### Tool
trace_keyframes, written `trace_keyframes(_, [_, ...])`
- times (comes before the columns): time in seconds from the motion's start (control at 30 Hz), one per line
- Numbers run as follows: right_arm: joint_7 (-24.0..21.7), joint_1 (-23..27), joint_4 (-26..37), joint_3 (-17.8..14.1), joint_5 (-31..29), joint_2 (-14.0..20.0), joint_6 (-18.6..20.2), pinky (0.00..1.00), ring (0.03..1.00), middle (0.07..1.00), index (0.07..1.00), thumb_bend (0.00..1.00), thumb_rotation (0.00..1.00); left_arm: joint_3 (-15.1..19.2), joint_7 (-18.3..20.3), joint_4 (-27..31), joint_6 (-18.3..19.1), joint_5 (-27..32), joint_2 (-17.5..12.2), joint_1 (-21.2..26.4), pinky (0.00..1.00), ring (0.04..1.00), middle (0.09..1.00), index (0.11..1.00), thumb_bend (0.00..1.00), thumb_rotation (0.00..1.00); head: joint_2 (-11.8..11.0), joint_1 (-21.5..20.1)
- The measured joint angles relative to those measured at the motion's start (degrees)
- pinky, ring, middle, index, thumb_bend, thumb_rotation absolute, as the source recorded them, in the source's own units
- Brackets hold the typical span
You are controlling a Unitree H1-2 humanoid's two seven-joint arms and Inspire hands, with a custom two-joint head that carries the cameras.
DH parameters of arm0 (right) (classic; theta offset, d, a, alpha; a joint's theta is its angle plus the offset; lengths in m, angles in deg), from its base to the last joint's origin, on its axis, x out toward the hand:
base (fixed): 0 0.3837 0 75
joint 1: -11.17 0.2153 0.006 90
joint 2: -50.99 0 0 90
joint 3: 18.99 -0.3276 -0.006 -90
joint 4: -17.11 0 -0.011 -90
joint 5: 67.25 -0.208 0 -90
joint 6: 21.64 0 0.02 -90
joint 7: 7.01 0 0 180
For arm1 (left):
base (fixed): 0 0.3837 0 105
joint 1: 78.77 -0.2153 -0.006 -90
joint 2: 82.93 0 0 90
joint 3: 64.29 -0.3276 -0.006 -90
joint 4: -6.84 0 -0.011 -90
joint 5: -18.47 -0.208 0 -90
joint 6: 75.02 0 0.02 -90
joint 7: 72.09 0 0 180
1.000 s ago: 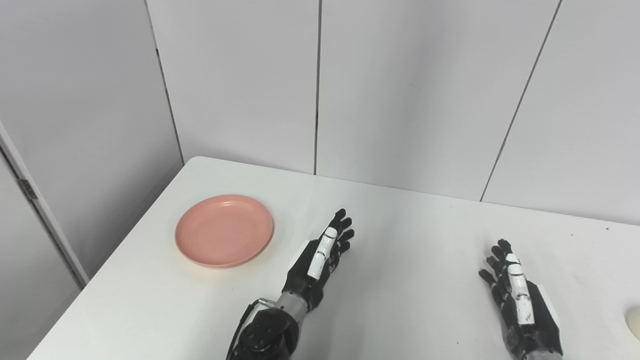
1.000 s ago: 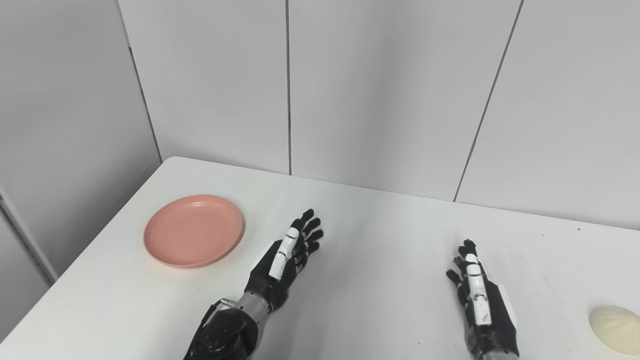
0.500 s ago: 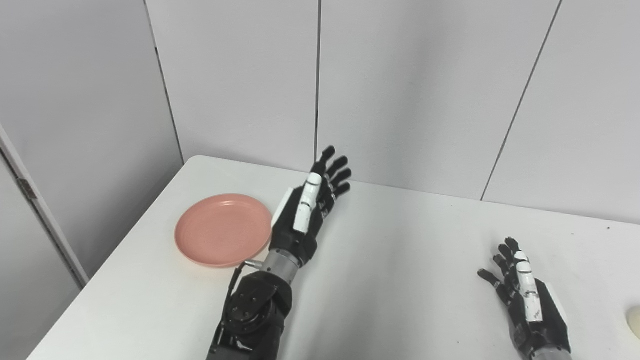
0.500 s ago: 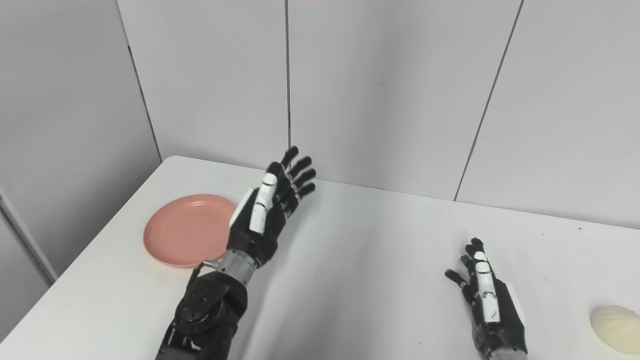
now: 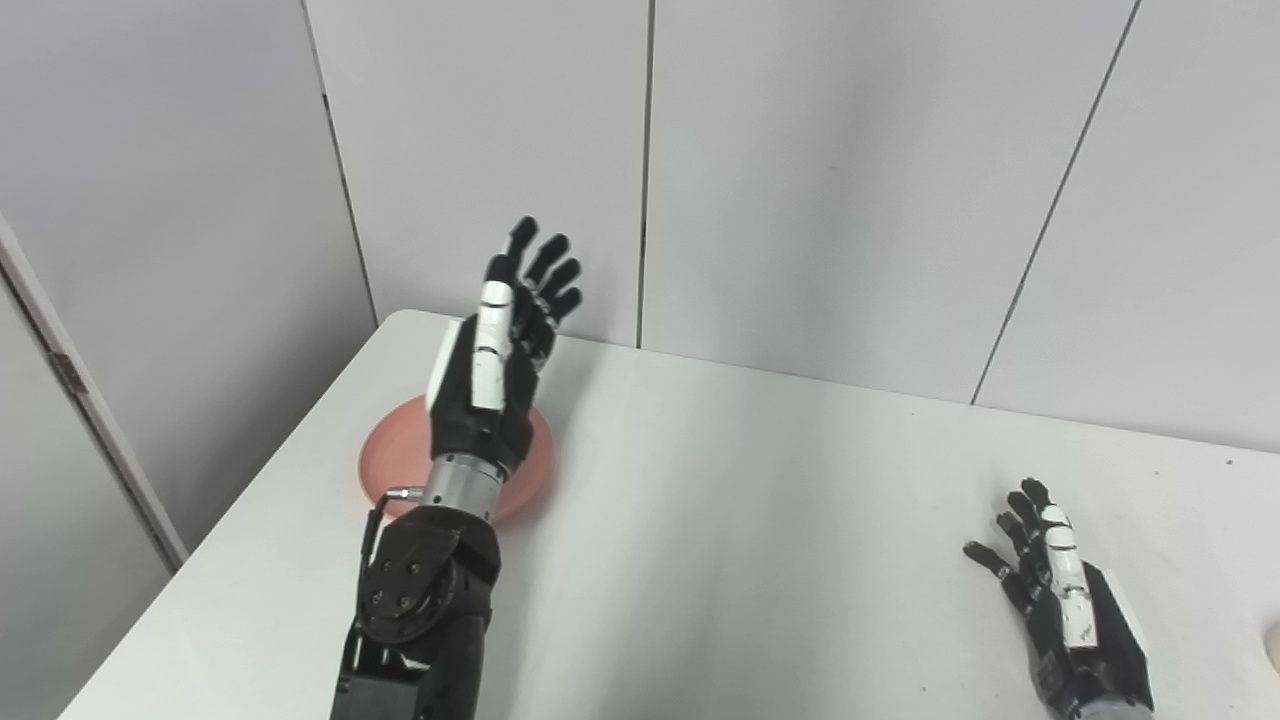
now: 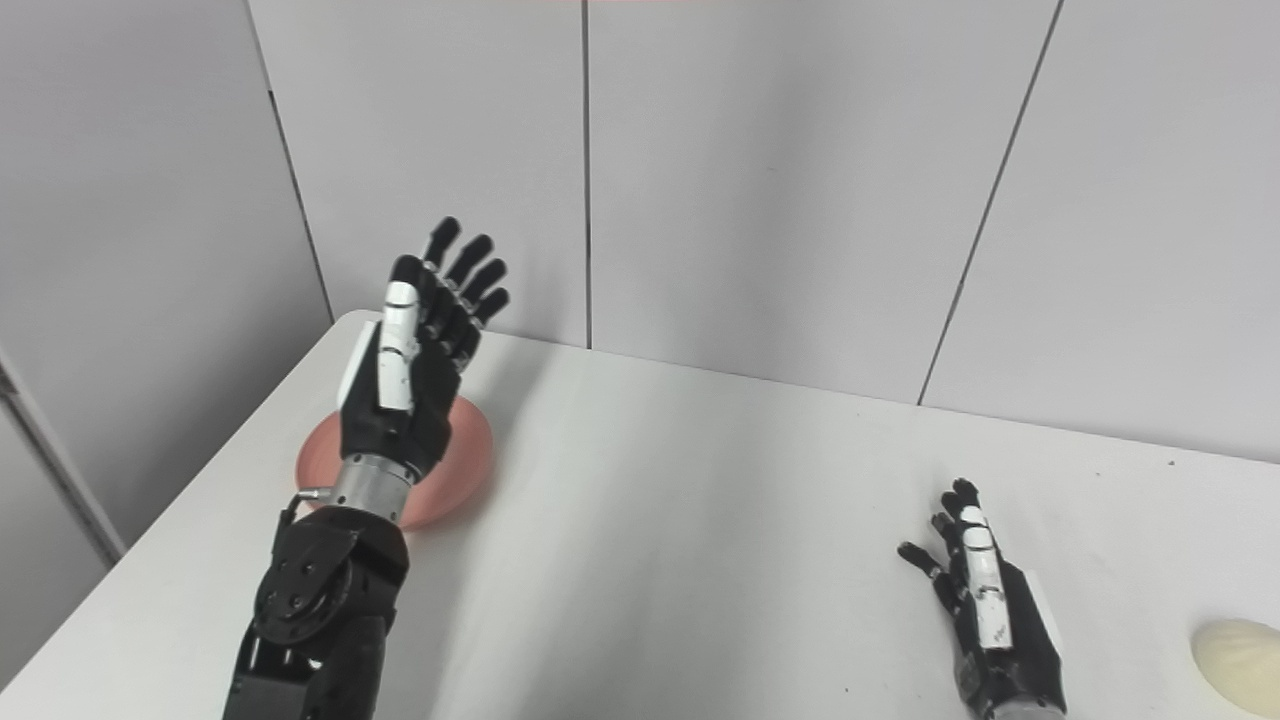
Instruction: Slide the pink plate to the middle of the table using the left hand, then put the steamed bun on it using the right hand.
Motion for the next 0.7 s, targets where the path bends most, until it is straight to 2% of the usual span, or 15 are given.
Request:
trace_keyframes(0.1, [-0.03, 0.01, -0.01, 0.11, 0.04, 0.16, 0.00, 1.00, 1.000, 1.000, 1.000, 0.13, 1.00, 2.58, -0.23, -1.78, -0.59, 1.63, -1.41, 0.73, 0.95, 0.936, 0.949, 0.971, 0.61, 0.95, 0.09, 0.09])
trace_keyframes(0.13, [-0.04, 0.03, -0.01, 0.12, 0.04, 0.21, 0.00, 1.00, 1.000, 1.000, 1.000, 0.13, 1.00, 3.56, -0.52, -2.30, -0.64, 1.93, -1.86, 0.89, 0.96, 0.943, 0.957, 0.980, 0.61, 0.97, 0.09, 0.09])
trace_keyframes(0.27, [-0.05, 0.03, 0.04, 0.12, 0.05, 0.63, 0.01, 1.00, 1.000, 1.000, 1.000, 0.13, 1.00, 6.83, -1.71, -2.71, -1.77, 3.25, -3.57, 0.94, 0.94, 0.935, 0.954, 0.971, 0.60, 0.96, 0.26, 0.26])
trace_keyframes(0.47, [-0.08, 0.01, 0.08, 0.33, 0.18, 0.88, 0.00, 1.00, 1.000, 1.000, 1.000, 0.14, 1.00, 9.77, -2.99, -4.98, -2.85, 4.89, -5.45, 1.48, 0.93, 0.934, 0.948, 0.967, 0.63, 0.95, 0.26, 0.70])
trace_keyframes(0.7, [0.06, -0.13, 0.71, 0.36, 0.08, 0.88, 0.37, 1.00, 1.000, 1.000, 1.000, 0.13, 1.00, 14.17, -2.96, -11.40, -5.89, 9.25, -7.63, 2.08, 0.94, 0.936, 0.951, 0.970, 0.62, 0.96, 0.53, 1.06])
